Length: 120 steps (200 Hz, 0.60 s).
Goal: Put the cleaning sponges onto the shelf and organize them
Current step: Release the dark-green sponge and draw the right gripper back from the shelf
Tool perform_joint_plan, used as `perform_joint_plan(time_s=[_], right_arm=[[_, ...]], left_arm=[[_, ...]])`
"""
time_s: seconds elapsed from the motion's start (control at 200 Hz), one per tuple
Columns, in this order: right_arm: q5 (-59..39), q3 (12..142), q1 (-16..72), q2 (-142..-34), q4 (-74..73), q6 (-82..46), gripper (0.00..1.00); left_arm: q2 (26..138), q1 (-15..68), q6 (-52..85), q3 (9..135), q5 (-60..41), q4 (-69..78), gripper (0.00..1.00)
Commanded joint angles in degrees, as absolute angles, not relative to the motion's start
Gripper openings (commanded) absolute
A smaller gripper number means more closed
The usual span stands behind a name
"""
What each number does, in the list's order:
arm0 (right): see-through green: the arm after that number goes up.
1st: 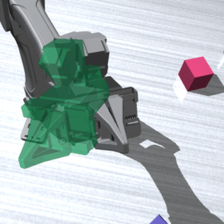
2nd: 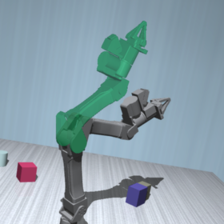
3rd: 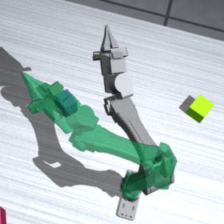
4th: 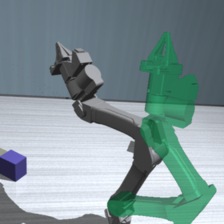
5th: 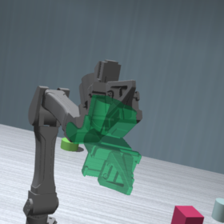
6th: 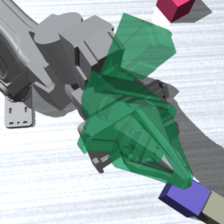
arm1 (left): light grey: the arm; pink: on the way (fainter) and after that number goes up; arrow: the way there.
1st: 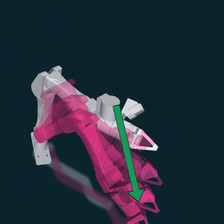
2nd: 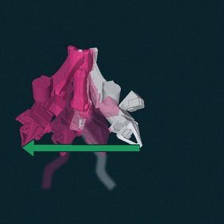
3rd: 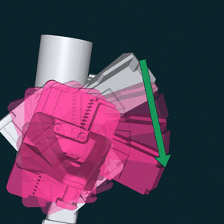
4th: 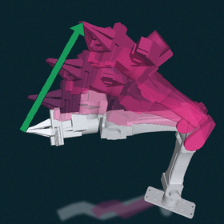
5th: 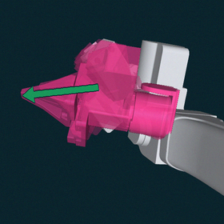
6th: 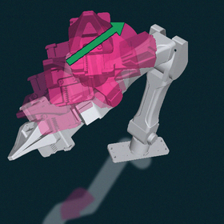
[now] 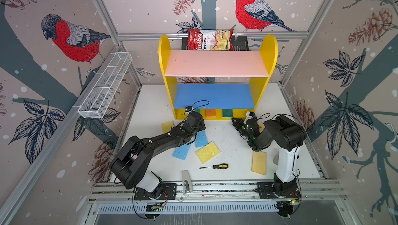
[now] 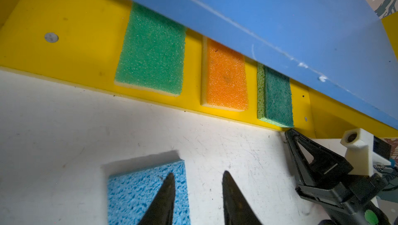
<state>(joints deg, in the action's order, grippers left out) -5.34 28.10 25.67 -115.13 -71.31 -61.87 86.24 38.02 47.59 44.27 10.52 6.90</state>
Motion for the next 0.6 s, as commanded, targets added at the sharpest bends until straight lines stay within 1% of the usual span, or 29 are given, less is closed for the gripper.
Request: perform_joint_plan(time_s=[0.0,0.22,0.345,0.475,0.595], right_arm=[[-3.65,28.20,25.87,-116.76,-53.79,-64.17,0.00],[-1.36,28.74,26.78,-117.01,-51.96,-65.87,0.00],[-1.26,28.48,27.00,-117.68,-53.33,-67.15,0.00],[-2.01,28.84,27.10,-118.04,-53.17,-66.65,0.00],[-1.85,28.46,27.41,-116.04,-52.13,-64.35,0.00]], left_arm=[[85.97,38.13,47.35,44.21,10.39,6.76,0.37],[85.25,38.23,47.37,43.45,10.66,6.88,0.37],[84.90,38.21,47.46,42.90,10.55,7.41,0.37],[84.64,38.23,47.36,42.66,10.72,7.01,0.37],[84.20,38.16,47.21,42.36,11.05,7.04,0.37]])
